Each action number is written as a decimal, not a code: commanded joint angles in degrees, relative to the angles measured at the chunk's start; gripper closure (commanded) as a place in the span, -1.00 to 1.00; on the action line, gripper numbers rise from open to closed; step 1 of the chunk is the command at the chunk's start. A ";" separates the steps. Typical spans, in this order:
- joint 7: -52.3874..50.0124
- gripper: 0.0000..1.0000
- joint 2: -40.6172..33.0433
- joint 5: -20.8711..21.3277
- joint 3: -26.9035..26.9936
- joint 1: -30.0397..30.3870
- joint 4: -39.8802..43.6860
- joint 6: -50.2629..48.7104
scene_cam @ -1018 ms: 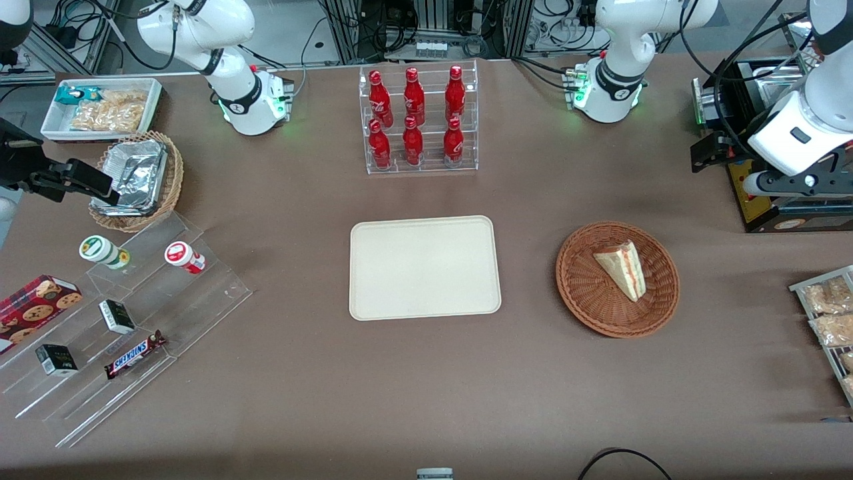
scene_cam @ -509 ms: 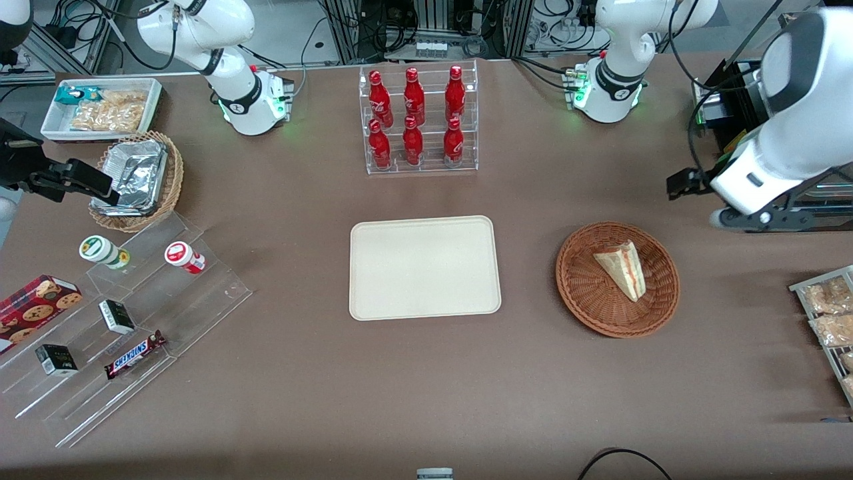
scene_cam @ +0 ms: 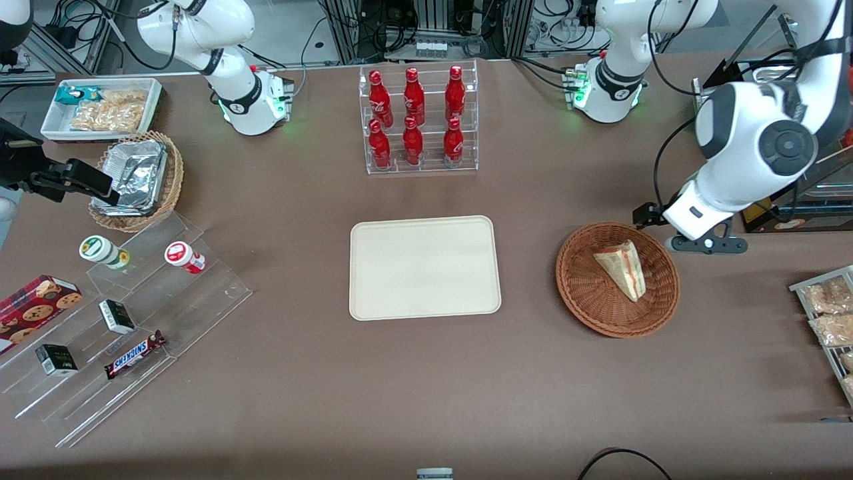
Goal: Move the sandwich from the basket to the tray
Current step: 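Lower the open left gripper over the sandwich in the wicker basket, then close the left gripper on the sandwich and lift it, then carry the sandwich with the left gripper over the cream tray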
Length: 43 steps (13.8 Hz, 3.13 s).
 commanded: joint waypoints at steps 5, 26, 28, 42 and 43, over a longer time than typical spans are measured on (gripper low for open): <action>-23.42 -1.00 2.35 -0.16 -0.74 -1.00 -10.10 18.68; -31.93 0.89 11.33 0.28 -0.92 -5.03 7.72 -1.47; -31.21 0.89 10.71 0.36 -1.00 -8.10 7.91 -3.26; -48.24 0.88 29.59 -2.36 -1.00 -32.98 29.69 -2.39; -49.92 0.88 30.74 -2.10 -0.92 -34.38 31.45 -2.47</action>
